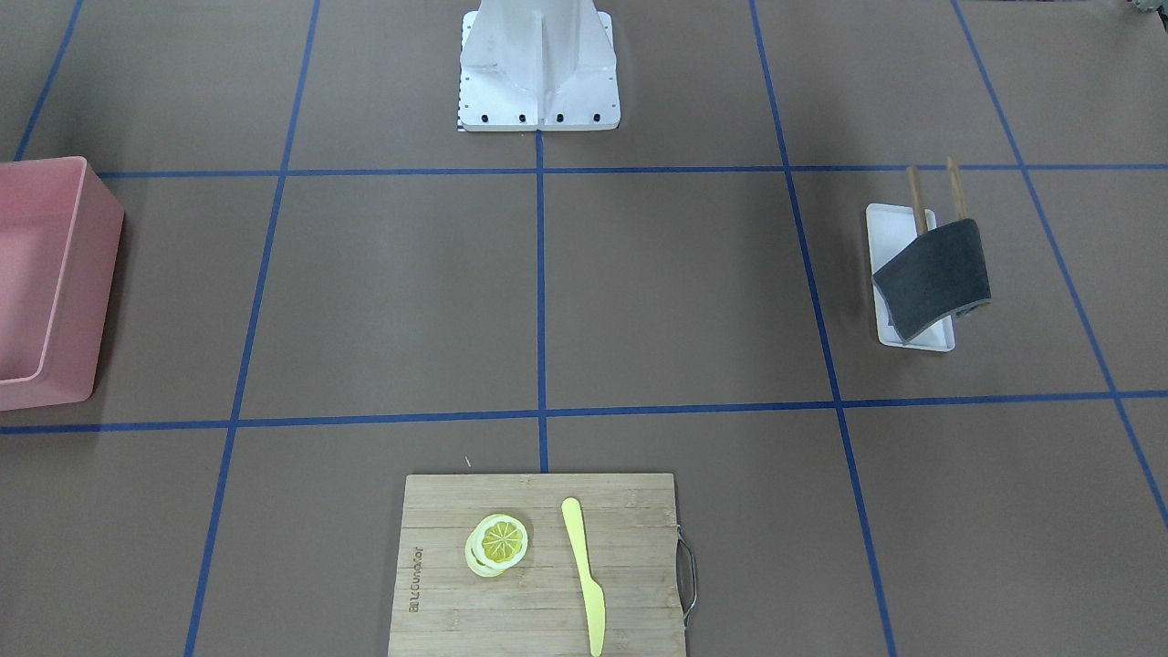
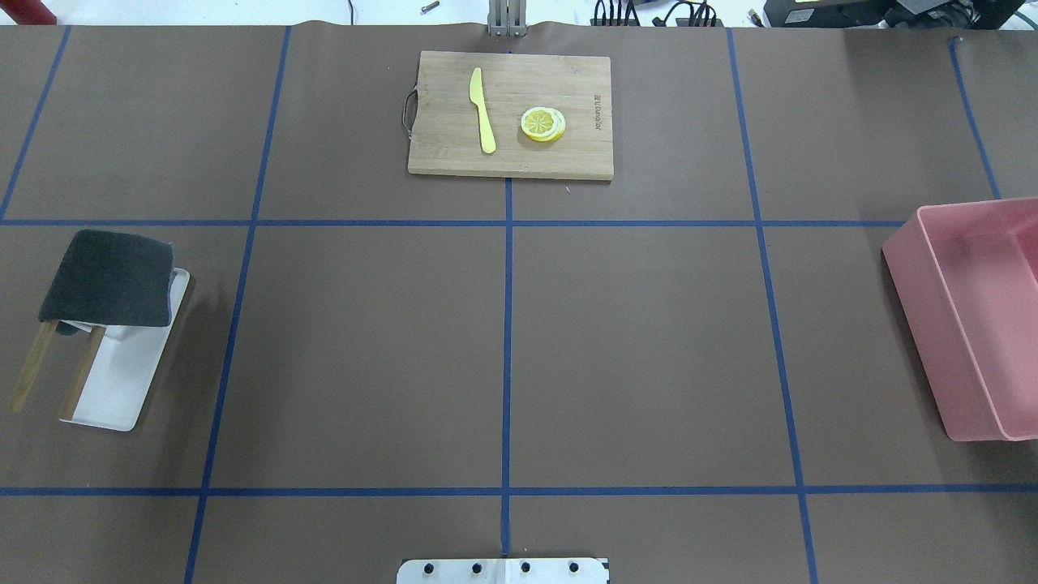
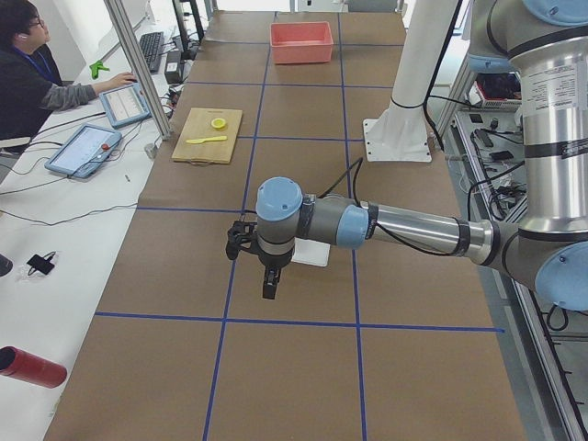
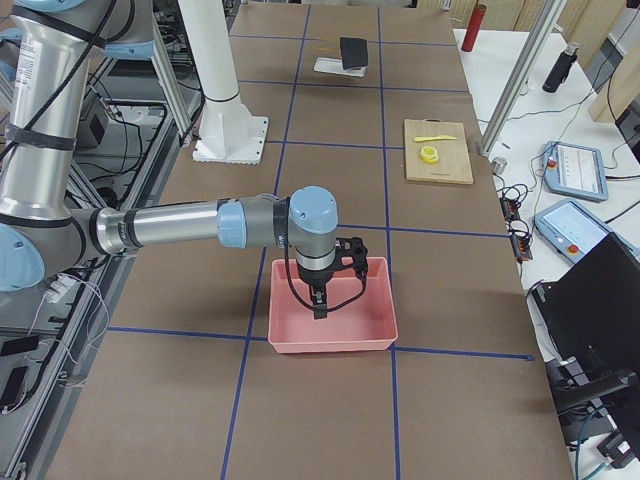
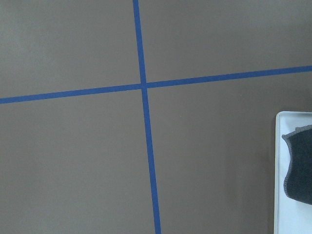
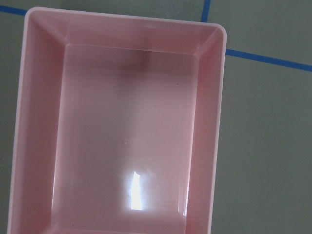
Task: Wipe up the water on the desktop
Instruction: 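Move the left gripper toward the grey cloth on the white stand, then grasp the grey cloth with the left gripper and lift it off the stand, then carry the cloth with the left gripper toward the table center while the right gripper approaches, then grasp the cloth with the right gripper and release it from the left gripper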
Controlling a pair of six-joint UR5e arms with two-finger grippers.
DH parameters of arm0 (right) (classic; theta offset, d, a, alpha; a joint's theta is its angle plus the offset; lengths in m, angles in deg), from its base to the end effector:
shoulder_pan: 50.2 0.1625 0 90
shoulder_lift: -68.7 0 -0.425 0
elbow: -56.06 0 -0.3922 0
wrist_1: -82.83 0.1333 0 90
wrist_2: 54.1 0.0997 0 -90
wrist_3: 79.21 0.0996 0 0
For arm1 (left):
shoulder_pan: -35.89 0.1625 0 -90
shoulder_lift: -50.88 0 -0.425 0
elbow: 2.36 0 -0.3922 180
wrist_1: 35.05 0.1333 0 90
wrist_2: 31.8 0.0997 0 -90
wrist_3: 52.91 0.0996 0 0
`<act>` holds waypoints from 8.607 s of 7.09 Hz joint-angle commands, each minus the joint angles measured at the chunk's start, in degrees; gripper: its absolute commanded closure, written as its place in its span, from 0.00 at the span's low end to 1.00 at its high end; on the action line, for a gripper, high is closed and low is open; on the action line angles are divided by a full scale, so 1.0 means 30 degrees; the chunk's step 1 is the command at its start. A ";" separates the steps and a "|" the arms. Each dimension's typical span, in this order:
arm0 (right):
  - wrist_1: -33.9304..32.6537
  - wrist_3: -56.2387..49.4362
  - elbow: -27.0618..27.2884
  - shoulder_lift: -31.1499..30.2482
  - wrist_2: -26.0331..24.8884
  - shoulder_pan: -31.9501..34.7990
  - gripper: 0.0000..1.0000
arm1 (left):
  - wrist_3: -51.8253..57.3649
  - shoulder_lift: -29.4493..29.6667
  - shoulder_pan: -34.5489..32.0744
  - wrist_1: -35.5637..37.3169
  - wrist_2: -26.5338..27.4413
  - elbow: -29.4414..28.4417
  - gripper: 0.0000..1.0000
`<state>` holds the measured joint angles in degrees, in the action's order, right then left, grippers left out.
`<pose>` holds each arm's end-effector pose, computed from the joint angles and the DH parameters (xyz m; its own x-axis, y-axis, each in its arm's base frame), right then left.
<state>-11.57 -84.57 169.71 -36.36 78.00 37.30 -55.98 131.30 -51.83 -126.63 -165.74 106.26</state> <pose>0.0498 -0.3847 0.5807 0.7318 -0.1740 0.6589 0.1124 0.9844 0.1352 -0.0471 -0.4300 0.5721 0.7155 0.1036 -0.6909 -0.0008 0.9891 0.1475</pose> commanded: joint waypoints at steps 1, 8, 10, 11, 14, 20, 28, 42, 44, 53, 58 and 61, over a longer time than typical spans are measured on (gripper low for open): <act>0.0000 0.0000 0.0029 0.0011 0.0030 -0.0043 0.00 | -0.0029 0.0000 0.0000 -0.0002 -0.0028 0.0121 0.02; 0.0001 0.0729 0.1994 0.0891 0.0204 0.0133 0.00 | -0.0262 0.2222 -0.0029 -0.5015 0.0728 -0.1214 0.02; 0.0030 0.0470 0.1818 0.0222 -0.0143 0.0191 0.00 | -0.0118 0.2051 -0.0058 -0.5246 -0.0114 -0.1285 0.02; 0.0059 0.0556 0.1990 0.0477 -0.0320 0.0220 0.00 | -0.0175 0.2428 -0.0029 -0.5304 -0.0668 -0.1546 0.02; 0.0059 0.3188 0.2021 0.1183 -0.0497 0.0133 0.00 | -0.1308 0.2930 0.0439 -0.5685 -0.0905 -0.0963 0.01; 0.0059 0.3194 0.1905 0.1095 -0.0526 0.0045 0.00 | -1.0195 0.0826 0.7875 -1.1184 0.0525 -0.1369 0.05; 0.0059 0.3223 0.1787 0.1095 -0.0556 0.0045 0.00 | -1.0400 0.0674 0.8350 -1.2453 0.0323 -0.1753 0.63; 0.0088 0.7929 0.2519 0.6879 -0.0584 -0.4480 0.01 | -2.4070 0.6997 0.7842 -1.2453 0.1336 -0.0816 1.00; 0.0059 0.8667 0.2461 1.0135 -0.1110 -0.7907 0.01 | -2.7261 0.8635 0.9225 -1.2221 0.2254 -0.0816 1.00; 0.4891 1.1368 0.1377 1.4162 -1.6901 -2.0667 0.03 | -3.6267 1.5435 1.5637 -1.0197 0.5245 -0.0640 1.00; 0.4893 1.1280 0.1406 1.4162 -1.7397 -2.0931 0.17 | -3.7642 1.6259 1.6170 -1.0255 0.5245 -0.0406 1.00; 0.4980 1.1309 0.1640 1.4104 -1.7460 -2.0990 1.00 | -3.7676 1.6290 1.6464 -1.0226 0.5680 -0.0493 1.00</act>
<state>3.21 -50.72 174.28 6.08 25.68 -25.63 -168.94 180.25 -2.84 -157.38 -149.67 104.88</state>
